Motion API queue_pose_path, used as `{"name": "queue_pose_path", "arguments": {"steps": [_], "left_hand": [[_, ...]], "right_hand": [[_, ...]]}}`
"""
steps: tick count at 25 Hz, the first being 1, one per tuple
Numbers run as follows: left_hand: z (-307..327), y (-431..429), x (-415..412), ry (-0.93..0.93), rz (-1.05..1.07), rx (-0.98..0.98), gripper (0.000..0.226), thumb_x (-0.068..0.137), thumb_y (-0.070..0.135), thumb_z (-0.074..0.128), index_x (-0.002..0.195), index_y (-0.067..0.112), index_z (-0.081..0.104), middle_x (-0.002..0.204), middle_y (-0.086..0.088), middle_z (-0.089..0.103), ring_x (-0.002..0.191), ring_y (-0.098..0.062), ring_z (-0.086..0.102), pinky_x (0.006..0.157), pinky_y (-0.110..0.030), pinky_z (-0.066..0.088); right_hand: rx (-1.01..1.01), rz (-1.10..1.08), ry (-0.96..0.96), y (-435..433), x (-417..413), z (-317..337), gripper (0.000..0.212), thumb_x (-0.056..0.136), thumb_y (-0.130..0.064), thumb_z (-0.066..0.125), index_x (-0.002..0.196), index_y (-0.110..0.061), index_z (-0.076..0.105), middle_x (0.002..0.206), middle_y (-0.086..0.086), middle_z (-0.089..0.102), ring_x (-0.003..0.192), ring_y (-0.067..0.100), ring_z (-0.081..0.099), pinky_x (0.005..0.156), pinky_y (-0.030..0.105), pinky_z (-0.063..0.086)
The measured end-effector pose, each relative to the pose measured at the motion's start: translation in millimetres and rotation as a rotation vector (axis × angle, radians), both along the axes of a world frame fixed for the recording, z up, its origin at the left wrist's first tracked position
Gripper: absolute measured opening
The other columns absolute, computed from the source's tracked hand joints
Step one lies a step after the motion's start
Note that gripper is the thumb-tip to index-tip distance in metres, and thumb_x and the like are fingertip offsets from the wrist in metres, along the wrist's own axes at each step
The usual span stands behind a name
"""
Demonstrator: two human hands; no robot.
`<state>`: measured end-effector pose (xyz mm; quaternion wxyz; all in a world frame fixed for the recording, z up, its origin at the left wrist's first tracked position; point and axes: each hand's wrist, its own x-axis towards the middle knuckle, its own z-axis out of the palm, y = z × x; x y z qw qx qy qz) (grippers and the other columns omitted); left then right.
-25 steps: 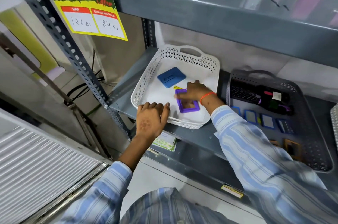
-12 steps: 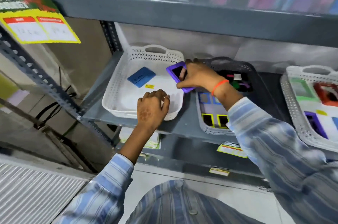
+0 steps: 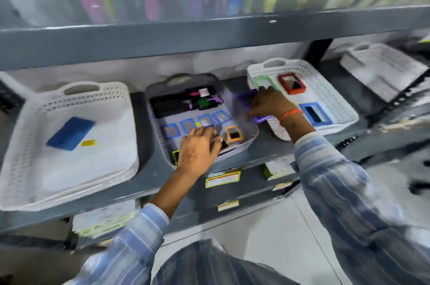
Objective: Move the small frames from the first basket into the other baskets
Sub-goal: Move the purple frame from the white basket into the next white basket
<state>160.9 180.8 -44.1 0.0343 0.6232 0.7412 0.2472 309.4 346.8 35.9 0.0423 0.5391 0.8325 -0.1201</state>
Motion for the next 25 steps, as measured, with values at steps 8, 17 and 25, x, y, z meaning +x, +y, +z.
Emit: {"name": "queue_pose_path", "arguments": {"steps": [8, 17, 25], "left_hand": [[-10, 7, 31, 0.000, -0.134, -0.153, 0.037, 0.096, 0.042, 0.038, 0.107, 0.016, 0.061, 0.111, -0.007, 0.066, 0.101, -0.030, 0.058, 0.078, -0.038, 0.047], [-6, 2, 26, 0.020, -0.110, -0.226, 0.046, 0.097, 0.048, 0.029, 0.104, 0.016, 0.061, 0.103, -0.010, 0.067, 0.097, -0.030, 0.057, 0.074, -0.037, 0.047], [-7, -8, 15, 0.032, -0.086, -0.233, 0.054, 0.095, 0.054, 0.023, 0.094, 0.016, 0.062, 0.095, -0.008, 0.068, 0.097, -0.027, 0.057, 0.070, -0.035, 0.045]], "right_hand": [[-0.052, -0.311, 0.012, 46, 86, -25, 0.077, 0.067, -0.035, 0.081, 0.127, 0.002, 0.049, 0.131, 0.025, 0.056, 0.120, 0.038, 0.055, 0.099, 0.041, 0.047], [-0.089, -0.303, -0.003, 50, 76, -51, 0.057, 0.075, -0.019, 0.071, 0.123, 0.006, 0.052, 0.125, 0.026, 0.060, 0.114, 0.041, 0.059, 0.095, 0.042, 0.050], [-0.080, -0.314, -0.020, 48, 70, -51, 0.050, 0.075, -0.015, 0.069, 0.118, 0.006, 0.055, 0.120, 0.027, 0.064, 0.108, 0.040, 0.063, 0.093, 0.042, 0.053]]}}
